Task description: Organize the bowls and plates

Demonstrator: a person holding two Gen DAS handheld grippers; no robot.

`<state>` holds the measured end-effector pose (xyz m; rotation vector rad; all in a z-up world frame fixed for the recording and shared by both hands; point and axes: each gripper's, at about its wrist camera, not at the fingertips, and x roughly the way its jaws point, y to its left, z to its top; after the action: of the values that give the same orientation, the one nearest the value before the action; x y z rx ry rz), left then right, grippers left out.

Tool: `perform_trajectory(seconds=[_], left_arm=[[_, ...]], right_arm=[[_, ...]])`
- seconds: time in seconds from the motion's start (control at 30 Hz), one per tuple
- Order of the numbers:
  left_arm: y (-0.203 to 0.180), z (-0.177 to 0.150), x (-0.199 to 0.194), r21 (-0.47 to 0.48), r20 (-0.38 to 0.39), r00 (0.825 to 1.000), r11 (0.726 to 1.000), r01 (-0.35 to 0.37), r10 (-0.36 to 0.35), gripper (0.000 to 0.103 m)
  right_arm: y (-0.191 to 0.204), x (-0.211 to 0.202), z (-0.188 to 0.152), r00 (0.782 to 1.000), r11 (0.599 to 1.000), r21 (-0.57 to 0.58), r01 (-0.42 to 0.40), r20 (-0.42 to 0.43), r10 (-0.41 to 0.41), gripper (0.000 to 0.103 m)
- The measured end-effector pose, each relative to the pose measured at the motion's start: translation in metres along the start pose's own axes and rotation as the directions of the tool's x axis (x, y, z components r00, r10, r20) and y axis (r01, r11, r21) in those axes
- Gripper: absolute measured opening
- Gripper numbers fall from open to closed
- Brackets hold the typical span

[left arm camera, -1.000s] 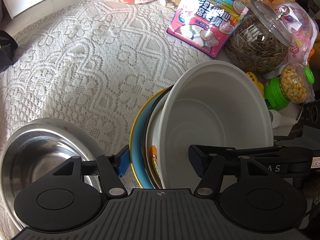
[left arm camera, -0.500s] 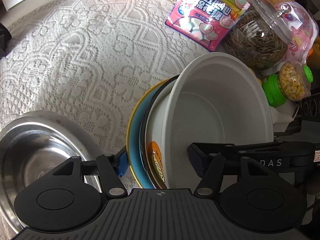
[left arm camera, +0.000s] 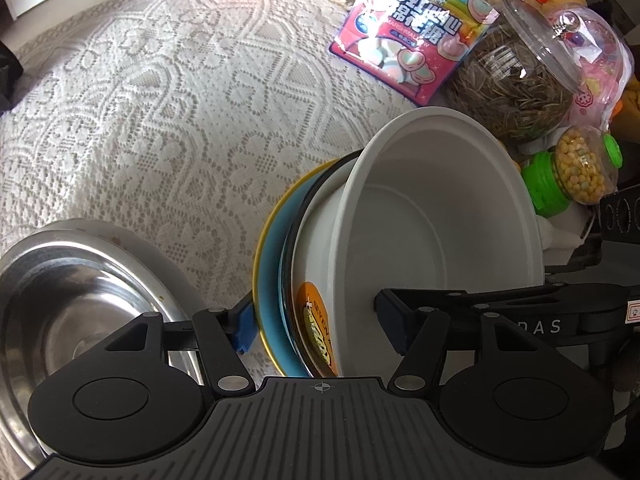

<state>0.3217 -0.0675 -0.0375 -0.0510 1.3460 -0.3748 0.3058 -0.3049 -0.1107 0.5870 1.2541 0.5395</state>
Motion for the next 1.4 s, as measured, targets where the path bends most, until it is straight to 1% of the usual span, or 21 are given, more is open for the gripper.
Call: perform_trajectory(seconds=[0.07, 0.2, 0.33, 0.43, 0.6, 0.73, 0.93, 1.07, 1.27, 1.4], left_arm=[[-0.001, 0.0, -0.001, -0.002, 0.001, 1.0, 1.0, 0.004, -0.004, 0.066], [0.003, 0.001, -0.002, -0.032, 0.002, 1.0, 0.999, 0.023, -0.022, 0.065], [0.007, 0.0, -0.002, -0.049, -0.001, 0.999, 0.998, 0.039, -0.039, 0.065], [0.011, -0.003, -0.004, -0.063, -0.007, 0.998, 0.996, 0.057, -0.057, 0.065], [0.012, -0.004, -0.01, -0.063, 0.008, 0.998, 0.996, 0.064, -0.064, 0.065], [0.013, -0.006, -0.022, -0.056, 0.028, 0.997, 0.996, 0.075, -0.074, 0.065], [0.022, -0.014, -0.055, -0.055, 0.093, 0.992, 0.994, 0.089, -0.084, 0.065], [0.039, -0.029, -0.081, -0.076, 0.142, 0.987, 0.993, 0.092, -0.08, 0.065], [0.081, -0.056, -0.114, -0.135, 0.209, 0.976, 0.986, 0.098, -0.068, 0.065], [0.116, -0.075, -0.12, -0.192, 0.233, 0.971, 0.975, 0.11, -0.063, 0.065]], right_arm=[[0.0, 0.0, 0.0, 1.0, 1.0, 0.011, 0.005, -0.013, -0.005, 0.054], [0.002, 0.001, 0.001, 1.0, 0.999, 0.047, 0.026, -0.012, -0.026, 0.055], [0.007, 0.001, 0.001, 0.999, 0.998, 0.046, 0.051, -0.018, -0.05, 0.055], [0.011, 0.002, 0.003, 0.997, 0.996, 0.051, 0.067, -0.04, -0.065, 0.055], [0.019, 0.001, 0.003, 0.997, 0.996, 0.05, 0.068, -0.031, -0.066, 0.056], [0.033, -0.005, 0.003, 0.997, 0.997, 0.025, 0.079, -0.014, -0.078, 0.056], [0.069, -0.017, 0.002, 0.995, 0.995, -0.037, 0.094, 0.023, -0.093, 0.056], [0.101, -0.016, -0.001, 0.995, 0.99, -0.1, 0.099, 0.034, -0.096, 0.056], [0.158, 0.006, -0.008, 0.995, 0.974, -0.204, 0.101, 0.014, -0.1, 0.056], [0.188, 0.034, -0.01, 0.993, 0.96, -0.258, 0.106, -0.024, -0.116, 0.056]])
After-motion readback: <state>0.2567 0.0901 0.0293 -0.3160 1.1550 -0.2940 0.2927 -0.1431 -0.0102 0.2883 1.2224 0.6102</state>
